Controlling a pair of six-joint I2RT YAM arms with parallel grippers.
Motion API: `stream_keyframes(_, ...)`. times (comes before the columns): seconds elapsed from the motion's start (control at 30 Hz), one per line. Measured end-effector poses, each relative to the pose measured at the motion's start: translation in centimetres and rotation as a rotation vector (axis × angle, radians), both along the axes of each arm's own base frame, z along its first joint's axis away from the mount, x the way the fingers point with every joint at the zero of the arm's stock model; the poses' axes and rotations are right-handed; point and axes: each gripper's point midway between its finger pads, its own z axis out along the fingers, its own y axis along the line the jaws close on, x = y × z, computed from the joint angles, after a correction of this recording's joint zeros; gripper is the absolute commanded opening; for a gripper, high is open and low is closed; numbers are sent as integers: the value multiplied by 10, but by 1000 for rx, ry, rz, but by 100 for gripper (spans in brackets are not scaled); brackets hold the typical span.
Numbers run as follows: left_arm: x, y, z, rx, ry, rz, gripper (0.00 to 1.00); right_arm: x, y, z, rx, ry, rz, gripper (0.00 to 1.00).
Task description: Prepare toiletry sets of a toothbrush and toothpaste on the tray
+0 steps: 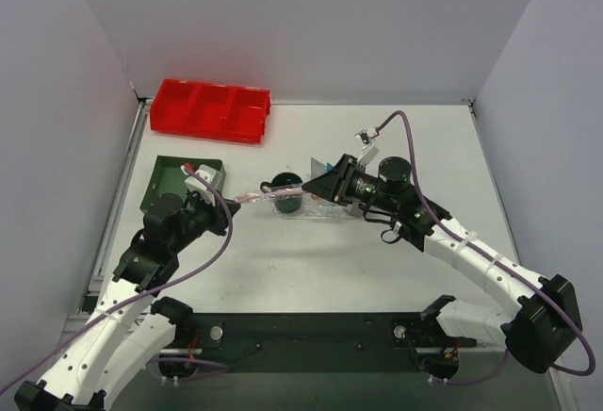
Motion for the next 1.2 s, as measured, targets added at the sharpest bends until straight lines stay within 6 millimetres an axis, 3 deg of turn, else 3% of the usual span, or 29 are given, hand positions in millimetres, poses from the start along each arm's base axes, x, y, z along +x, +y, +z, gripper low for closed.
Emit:
stream_keyframes(0.07,0,0,0,0,0,1,0,0,0,0,2,2,0,31)
stream_keyframes(0.2,1,1,0,3,0,8,0,-1,0,-3,-1,11,-1,32)
stream_keyframes(0.4,3,4,-1,8,0,25,0,-2,-1,-9,-7,25,-2,18)
stream_keyframes(0.53,3,5,-3,13,6,29,0,-2,0,-7,5,31,-1,0)
stream_keyframes(0.6,2,5,-6,19,19,30,0,-3,1,-2,24,24,4,0)
stream_keyframes(0.73,1,4,-9,21,29,23,17,-6,3,5,45,9,16,0)
stream_keyframes(0.87,-2,-1,-7,10,24,-12,59,-5,0,8,47,0,13,0)
stream_keyframes(0.9,-3,-3,-4,1,16,-27,64,-4,-2,9,46,-3,9,0)
stream_keyframes(1.0,-11,-13,7,-39,-14,-90,73,2,-14,13,48,-18,-15,0)
stream_keyframes(1.2,-32,-42,24,-137,-39,-290,77,5,-45,30,59,-64,-40,0)
